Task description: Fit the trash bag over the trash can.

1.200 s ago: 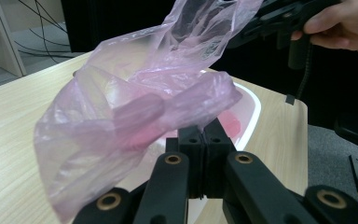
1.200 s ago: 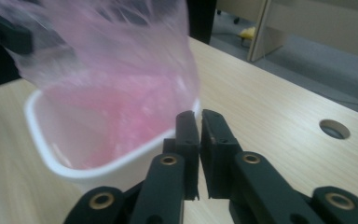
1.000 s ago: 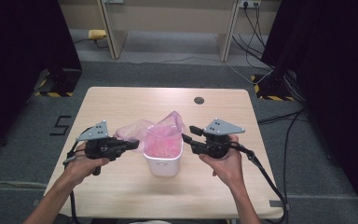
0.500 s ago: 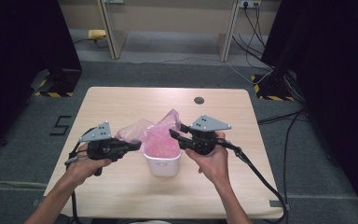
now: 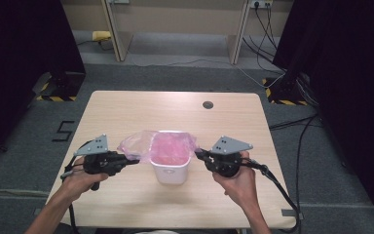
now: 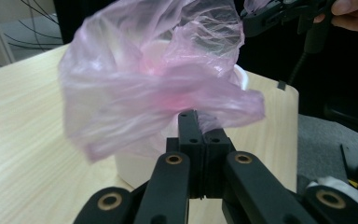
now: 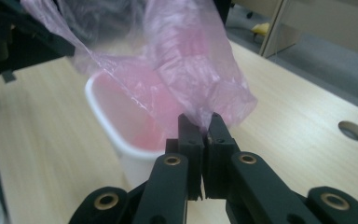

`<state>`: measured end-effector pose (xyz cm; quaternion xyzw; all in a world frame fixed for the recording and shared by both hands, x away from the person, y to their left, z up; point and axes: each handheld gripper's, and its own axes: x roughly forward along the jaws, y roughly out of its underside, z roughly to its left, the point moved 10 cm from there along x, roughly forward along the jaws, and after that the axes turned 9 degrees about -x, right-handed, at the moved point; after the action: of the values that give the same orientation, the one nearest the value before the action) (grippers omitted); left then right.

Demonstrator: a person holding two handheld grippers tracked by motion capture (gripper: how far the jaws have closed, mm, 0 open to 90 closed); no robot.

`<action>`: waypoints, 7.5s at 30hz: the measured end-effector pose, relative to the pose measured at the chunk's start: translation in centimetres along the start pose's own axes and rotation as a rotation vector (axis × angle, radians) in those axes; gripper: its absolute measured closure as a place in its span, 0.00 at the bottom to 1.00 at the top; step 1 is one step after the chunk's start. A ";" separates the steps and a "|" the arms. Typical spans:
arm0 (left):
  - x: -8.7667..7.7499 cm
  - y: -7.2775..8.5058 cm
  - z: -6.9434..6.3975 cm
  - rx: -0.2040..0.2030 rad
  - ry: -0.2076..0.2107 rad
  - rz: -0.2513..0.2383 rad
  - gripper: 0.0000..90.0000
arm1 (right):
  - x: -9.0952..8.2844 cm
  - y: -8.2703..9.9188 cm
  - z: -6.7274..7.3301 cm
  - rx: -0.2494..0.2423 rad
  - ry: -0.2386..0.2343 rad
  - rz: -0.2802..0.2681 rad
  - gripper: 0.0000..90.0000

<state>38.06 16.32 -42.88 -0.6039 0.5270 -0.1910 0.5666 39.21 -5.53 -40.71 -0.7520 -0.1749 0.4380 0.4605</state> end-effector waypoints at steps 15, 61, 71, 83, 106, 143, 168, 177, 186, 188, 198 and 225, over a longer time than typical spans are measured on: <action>0.9 3.3 -0.1 0.032 -0.007 0.092 0.99 | 0.3 4.2 2.1 0.005 -0.045 0.092 0.98; -3.3 -2.6 -0.3 0.014 -0.180 -0.084 0.31 | -0.1 -4.5 2.3 -0.012 -0.040 -0.100 0.25; -2.5 -4.4 0.6 0.018 -0.229 -0.086 0.29 | 2.4 -3.6 1.3 -0.094 -0.006 -0.002 0.61; 0.8 -5.6 3.5 -0.006 -0.214 -0.078 0.71 | 2.5 -4.9 -0.4 -0.136 0.013 -0.052 0.89; 7.0 -2.2 10.2 -0.134 -0.231 0.045 0.97 | 10.0 1.8 -8.3 0.069 -0.038 0.217 0.92; 0.8 -1.5 6.2 0.048 -0.222 -0.044 0.59 | 3.4 2.6 -3.3 -0.049 -0.120 0.122 0.54; 0.9 2.0 2.7 0.237 -0.135 0.022 0.99 | 3.7 4.9 0.9 -0.196 -0.193 0.130 0.98; 2.8 4.5 2.0 0.223 -0.094 0.091 0.99 | 4.3 5.6 2.2 -0.224 -0.230 0.164 0.99; 4.2 6.6 2.4 0.211 -0.086 0.160 1.00 | 4.6 7.2 2.4 -0.216 -0.243 0.208 1.00; 4.5 6.9 3.0 0.205 -0.100 0.178 1.00 | 4.8 7.6 2.3 -0.224 -0.234 0.233 1.00; 5.7 8.6 4.9 0.165 -0.132 0.239 0.99 | 6.2 10.1 1.3 -0.192 -0.209 0.307 1.00; 6.9 8.4 1.8 0.196 -0.040 0.218 0.82 | 8.8 10.0 -1.2 -0.127 -0.149 0.290 0.95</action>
<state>38.57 12.93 -53.39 -0.4887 0.5570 -0.1669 0.6504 43.66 -5.46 -53.29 -0.7624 -0.1257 0.5424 0.3298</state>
